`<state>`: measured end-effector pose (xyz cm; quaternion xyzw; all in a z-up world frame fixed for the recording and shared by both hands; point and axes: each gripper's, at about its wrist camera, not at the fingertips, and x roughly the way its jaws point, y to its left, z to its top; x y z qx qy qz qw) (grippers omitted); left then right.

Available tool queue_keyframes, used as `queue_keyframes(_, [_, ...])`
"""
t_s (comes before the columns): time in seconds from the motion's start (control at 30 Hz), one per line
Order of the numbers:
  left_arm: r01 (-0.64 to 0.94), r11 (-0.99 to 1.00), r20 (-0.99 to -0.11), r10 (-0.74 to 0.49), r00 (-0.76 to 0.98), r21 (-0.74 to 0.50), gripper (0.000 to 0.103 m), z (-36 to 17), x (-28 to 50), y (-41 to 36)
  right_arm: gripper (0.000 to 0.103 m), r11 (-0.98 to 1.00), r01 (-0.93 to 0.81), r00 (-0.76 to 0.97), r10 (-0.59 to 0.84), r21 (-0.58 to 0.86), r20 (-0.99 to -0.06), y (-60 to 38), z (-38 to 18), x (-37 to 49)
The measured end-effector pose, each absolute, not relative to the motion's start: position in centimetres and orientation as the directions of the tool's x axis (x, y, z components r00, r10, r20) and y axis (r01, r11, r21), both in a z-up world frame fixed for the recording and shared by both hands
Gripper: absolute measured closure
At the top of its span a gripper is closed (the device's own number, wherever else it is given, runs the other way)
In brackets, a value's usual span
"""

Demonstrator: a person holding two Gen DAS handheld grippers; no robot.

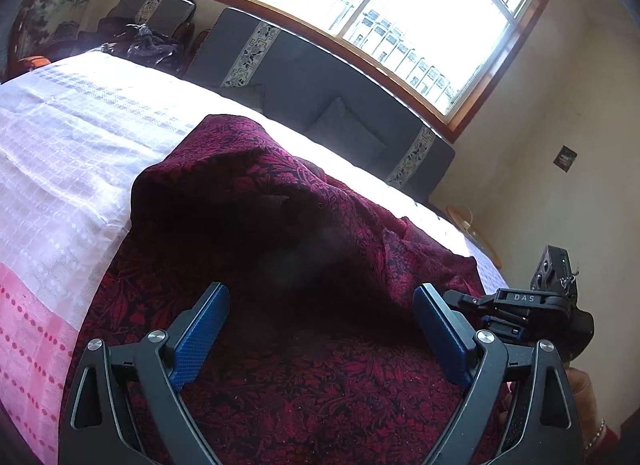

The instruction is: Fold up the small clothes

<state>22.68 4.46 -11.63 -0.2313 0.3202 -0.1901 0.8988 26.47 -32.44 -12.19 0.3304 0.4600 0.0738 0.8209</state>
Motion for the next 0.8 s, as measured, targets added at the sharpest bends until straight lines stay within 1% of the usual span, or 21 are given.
queue_keyframes(0.23, [0.164, 0.808, -0.487, -0.488, 0.725, -0.565, 0.010, -12.1, 22.9, 5.0, 0.093, 0.812, 0.118, 0.668, 0.360, 0.571, -0.651, -35.2, -7.6, 25.6])
queue_keyframes(0.37, [0.150, 0.808, -0.494, -0.482, 0.723, -0.570, 0.010, -12.2, 23.0, 5.1, 0.093, 0.844, 0.117, 0.684, 0.314, 0.524, -0.658, -37.0, -6.0, 25.8])
queue_keyframes(0.47, [0.136, 0.805, -0.502, -0.482, 0.718, -0.578, 0.010, -12.5, 23.2, 5.2, 0.093, 0.859, 0.131, 0.680, 0.286, 0.495, -0.675, -38.2, -6.5, 25.8])
queue_keyframes(0.57, [0.122, 0.804, -0.512, -0.479, 0.713, -0.582, 0.010, -12.7, 23.3, 5.2, 0.093, 0.867, 0.124, 0.659, 0.291, 0.483, -0.693, -38.4, -7.9, 25.9])
queue_keyframes(0.7, [0.104, 0.803, -0.522, -0.473, 0.710, -0.587, 0.010, -12.9, 23.4, 5.3, 0.093, 0.852, 0.121, 0.665, 0.311, 0.509, -0.679, -38.5, -9.5, 25.7])
queue_keyframes(0.8, [0.092, 0.799, -0.525, -0.472, 0.708, -0.594, 0.010, -13.0, 23.5, 5.5, 0.093, 0.843, 0.146, 0.660, 0.308, 0.518, -0.686, -39.1, -10.6, 25.9])
